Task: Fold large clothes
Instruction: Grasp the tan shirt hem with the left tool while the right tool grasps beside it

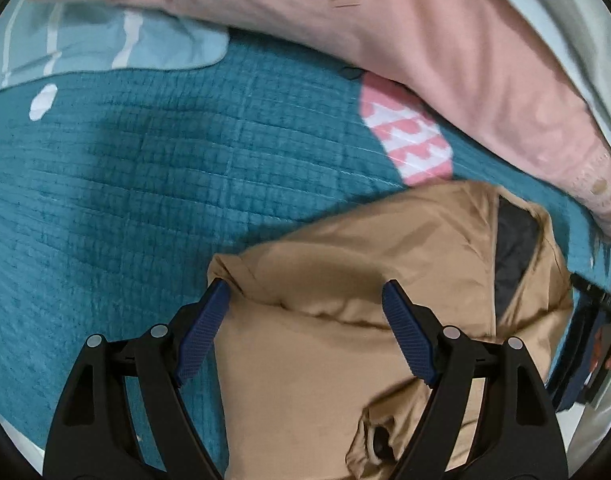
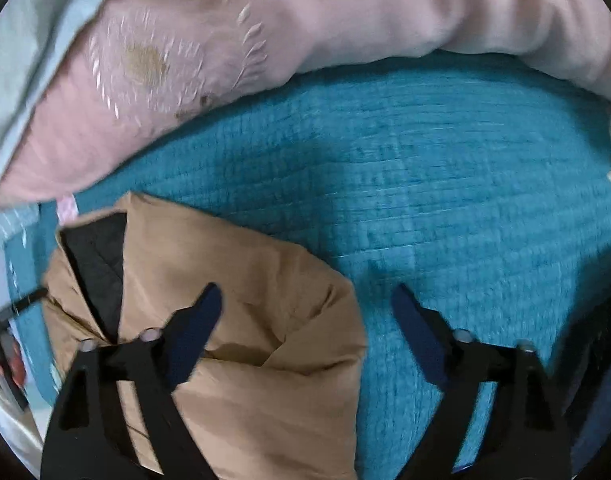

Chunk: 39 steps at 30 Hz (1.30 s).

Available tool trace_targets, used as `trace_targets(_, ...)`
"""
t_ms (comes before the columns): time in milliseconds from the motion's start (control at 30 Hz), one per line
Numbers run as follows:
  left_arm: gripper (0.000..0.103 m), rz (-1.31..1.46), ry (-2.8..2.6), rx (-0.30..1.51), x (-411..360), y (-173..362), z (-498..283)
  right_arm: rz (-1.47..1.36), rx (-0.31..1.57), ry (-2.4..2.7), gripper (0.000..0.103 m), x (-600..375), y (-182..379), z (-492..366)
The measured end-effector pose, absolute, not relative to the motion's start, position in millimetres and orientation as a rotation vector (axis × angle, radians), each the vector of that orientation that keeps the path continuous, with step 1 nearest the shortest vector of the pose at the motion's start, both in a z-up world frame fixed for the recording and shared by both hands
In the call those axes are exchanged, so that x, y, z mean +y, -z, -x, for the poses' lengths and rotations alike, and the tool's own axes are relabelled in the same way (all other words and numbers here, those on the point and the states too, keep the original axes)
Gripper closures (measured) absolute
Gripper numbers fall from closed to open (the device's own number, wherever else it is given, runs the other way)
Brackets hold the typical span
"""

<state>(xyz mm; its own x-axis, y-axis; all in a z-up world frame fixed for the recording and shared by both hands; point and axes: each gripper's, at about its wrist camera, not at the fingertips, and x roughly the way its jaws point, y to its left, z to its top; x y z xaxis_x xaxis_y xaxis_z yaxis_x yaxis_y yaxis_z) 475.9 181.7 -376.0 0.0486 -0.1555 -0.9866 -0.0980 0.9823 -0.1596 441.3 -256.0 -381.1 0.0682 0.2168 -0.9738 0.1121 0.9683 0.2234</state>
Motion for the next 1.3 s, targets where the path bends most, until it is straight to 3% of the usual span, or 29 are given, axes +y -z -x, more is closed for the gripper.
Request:
trace_targets(133, 0.026, 0.197, 0.034, 1.528, 182, 387, -482, -0.108, 1.511, -0.079, 0.050, -238, 392, -437)
trace_targets(233, 0.059, 0.126, -0.015, 1.503, 179, 389, -481, -0.070, 1.502, -0.059, 0.065, -235, 394, -432)
trace_targets(267, 0.072, 0.119, -0.019, 1.497, 179, 388, -480, -0.108, 1.502, -0.079, 0.077, -237, 392, -431)
trace_targets(300, 0.076, 0.124, -0.016, 1.491, 180, 386, -478, -0.133, 1.502, -0.098, 0.087, -237, 390, -429)
trace_targets(367, 0.085, 0.157, 0.004, 1.473, 183, 379, -475, -0.080, 1.475, -0.098, 0.090, -233, 382, -424)
trace_targets(933, 0.088, 0.187, 0.036, 1.367, 195, 295, -436, -0.094, 1.311, -0.079, 0.093, -240, 287, -375)
trace_targets(1300, 0.088, 0.147, 0.052, 1.280, 182, 235, -370, -0.104, 1.162, -0.064, 0.093, -224, 231, -314)
